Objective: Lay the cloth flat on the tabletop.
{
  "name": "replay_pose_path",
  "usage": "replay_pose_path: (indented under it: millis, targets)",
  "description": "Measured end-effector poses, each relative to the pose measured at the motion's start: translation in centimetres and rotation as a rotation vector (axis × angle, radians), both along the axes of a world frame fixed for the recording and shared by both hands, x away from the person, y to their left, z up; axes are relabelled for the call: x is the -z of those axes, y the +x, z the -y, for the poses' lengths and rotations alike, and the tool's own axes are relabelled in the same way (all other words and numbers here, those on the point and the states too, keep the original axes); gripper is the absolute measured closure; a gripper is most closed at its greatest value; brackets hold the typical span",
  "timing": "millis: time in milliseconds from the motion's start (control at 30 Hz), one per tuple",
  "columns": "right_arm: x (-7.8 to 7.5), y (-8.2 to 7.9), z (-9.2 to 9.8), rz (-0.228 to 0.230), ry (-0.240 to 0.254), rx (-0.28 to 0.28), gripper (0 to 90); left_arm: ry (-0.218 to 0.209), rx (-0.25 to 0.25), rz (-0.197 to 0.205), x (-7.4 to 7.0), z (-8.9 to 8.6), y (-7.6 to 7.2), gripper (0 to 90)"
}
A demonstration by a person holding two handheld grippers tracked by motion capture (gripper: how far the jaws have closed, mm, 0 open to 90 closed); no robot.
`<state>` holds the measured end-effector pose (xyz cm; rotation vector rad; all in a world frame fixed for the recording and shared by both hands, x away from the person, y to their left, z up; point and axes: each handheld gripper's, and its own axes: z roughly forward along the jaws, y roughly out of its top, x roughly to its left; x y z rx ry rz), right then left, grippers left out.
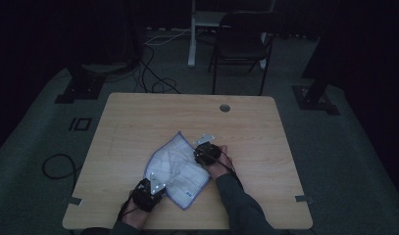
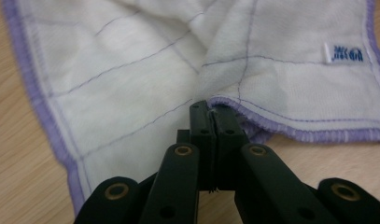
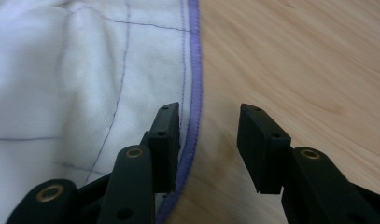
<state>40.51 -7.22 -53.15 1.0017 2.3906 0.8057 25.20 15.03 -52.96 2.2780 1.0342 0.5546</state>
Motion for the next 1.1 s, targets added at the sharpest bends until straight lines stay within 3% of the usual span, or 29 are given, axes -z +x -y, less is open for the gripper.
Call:
replay_pose_path:
  millis: [133, 333, 467, 567, 767, 900, 1100]
  targets:
    - [-0.1, 0.7, 1.5, 0.006, -0.023, 0.043, 59.9, 0.031, -0.023, 0.014, -0.1, -0.6, 0.1, 89.3]
    - [-0.1, 1.5, 3.7, 0.001, -0.028, 0.086, 59.5, 0.036, -0.036, 0.016, -0.1, -1.0, 0.1, 89.2]
    - [-0.1, 1.6, 4.2, 0.006, -0.026, 0.088, 59.1, 0.025, -0.02, 0.011, -0.2, -0.8, 0.1, 88.9]
    - [-0.4, 1.4, 4.1, 0.016, -0.047, 0.094, 60.0, 0.027, -0.015, 0.018, -0.5, -0.9, 0.0, 82.2]
    - [-1.9, -0.4, 5.2, 0.017, 0.062, 0.076, 58.6, -0.006, -0.013, 0.03, -1.7, -1.8, -0.1, 76.7]
    - [-2.5, -2.3, 7.2, -0.004, 0.125, 0.095, 58.8, 0.005, -0.026, 0.045, -2.4, -2.5, -0.1, 76.0]
    - [-1.3, -4.8, 9.3, -0.072, 0.183, 0.114, 59.1, -0.001, -0.064, 0.068, -3.3, -3.6, 0.2, 76.1]
